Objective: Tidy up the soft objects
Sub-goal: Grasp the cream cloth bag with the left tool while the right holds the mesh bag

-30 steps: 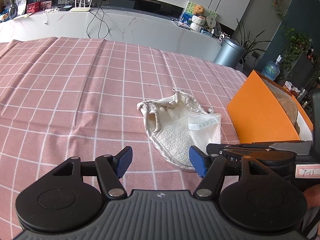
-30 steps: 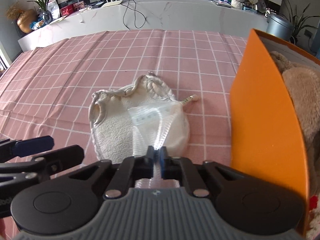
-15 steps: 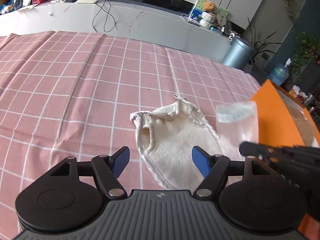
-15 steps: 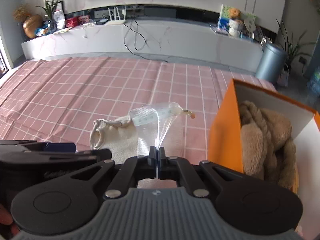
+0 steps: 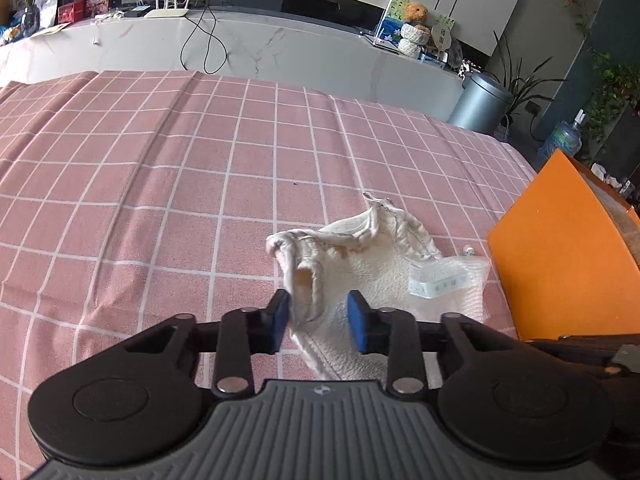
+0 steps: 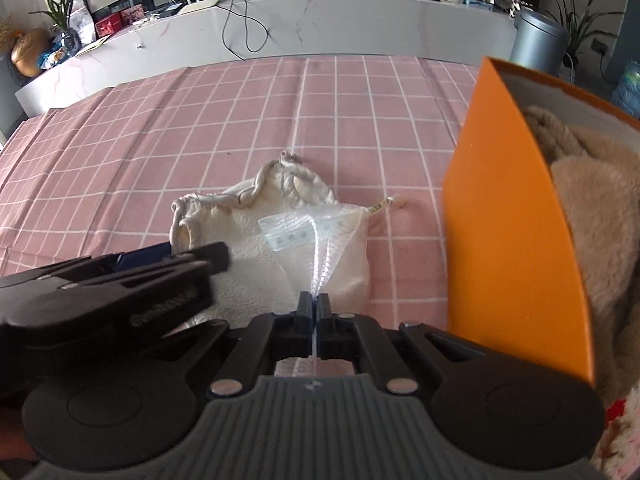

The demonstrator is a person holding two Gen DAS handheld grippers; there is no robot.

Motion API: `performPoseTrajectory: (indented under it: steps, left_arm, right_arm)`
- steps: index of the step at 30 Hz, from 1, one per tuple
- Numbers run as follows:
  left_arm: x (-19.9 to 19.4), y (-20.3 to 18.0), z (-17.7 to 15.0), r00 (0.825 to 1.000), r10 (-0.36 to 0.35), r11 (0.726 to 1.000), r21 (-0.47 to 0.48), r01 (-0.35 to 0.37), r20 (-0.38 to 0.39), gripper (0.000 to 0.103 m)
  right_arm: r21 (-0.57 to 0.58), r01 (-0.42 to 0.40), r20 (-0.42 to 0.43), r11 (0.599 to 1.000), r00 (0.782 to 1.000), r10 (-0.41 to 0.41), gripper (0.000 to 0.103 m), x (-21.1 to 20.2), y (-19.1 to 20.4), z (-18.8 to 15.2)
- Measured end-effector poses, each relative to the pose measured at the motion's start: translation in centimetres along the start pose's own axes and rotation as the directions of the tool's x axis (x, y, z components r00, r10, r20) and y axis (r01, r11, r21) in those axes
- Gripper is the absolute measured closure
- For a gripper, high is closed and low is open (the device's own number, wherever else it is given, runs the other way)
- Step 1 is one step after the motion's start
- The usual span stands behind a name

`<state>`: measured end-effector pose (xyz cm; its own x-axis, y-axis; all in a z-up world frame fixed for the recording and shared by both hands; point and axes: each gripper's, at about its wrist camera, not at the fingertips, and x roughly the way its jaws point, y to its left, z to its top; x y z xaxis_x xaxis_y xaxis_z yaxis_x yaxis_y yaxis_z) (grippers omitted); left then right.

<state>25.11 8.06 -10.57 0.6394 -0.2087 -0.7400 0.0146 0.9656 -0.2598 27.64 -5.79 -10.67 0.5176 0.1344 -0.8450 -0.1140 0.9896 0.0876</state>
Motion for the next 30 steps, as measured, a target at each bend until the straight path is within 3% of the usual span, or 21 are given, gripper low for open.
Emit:
performPoseTrajectory:
  steps: [6,10,12,15,20,24,27,29,30]
  left_arm:
    - [-1.8,0.5,-0.1,0.992,-0.103,0.992,-0.068,0.108,0.073,0.072]
    - [-0.3,2.0,-0.1,0.996,-0.094,0.979,-0.182,0.094,0.013,0.072]
    - [0.0,2.0,-0.2,0.998,-0.054,0.983,-0.172,0.057,0.022,0.072]
    - [0.2,1.4,-0.1,0.998,0.037,0.994,-0.109,-0.031,0.056,0.06]
    - [0.9,1.1,0.2,0.997,-0.031,0.995,-0.095,0.038,0.074,0.06]
    - [1.1,0.9,0.1,0.996,-0.038,0.992,-0.114,0.048,0.086,0.06]
    - [0.8,0.7,-0.1,0.996,-0.048,0.992,-0.112,0.056,0.073,0.067]
    - [0.6,0.5,-0.2,0.998,-0.024,0.993,-0.117,0.03,0.057,0.076]
    - [0.7,0.4,-0.2,0.999,0.005,0.993,-0.116,0.001,0.052,0.087]
  right_arm:
    - [0.015,-0.031,0.014,0.999,0.999,0.031,0.103,0.2,-0.3,-0.1]
    - [0.011,-0.036,0.017,0.999,0.999,0.036,0.103,0.1,-0.3,-0.1]
    - [0.007,-0.041,0.018,0.999,0.999,0.041,0.103,0.1,-0.4,0.0]
    - [0.001,-0.048,0.017,0.999,0.999,0.048,0.103,0.1,-0.4,-0.1]
    - [0.0,-0.054,0.019,0.999,0.998,0.054,0.103,0.1,-0.5,-0.1]
    - [0.006,-0.06,0.019,0.998,0.998,0.06,0.103,0.2,-0.5,-0.1]
    - [0.004,-0.06,0.022,0.998,0.998,0.06,0.103,0.2,-0.3,-0.1]
    - [0.001,-0.06,0.024,0.998,0.998,0.06,0.103,0.2,-0.3,-0.1]
    - [-0.001,-0.06,0.025,0.998,0.998,0.06,0.103,0.2,-0.2,-0.1]
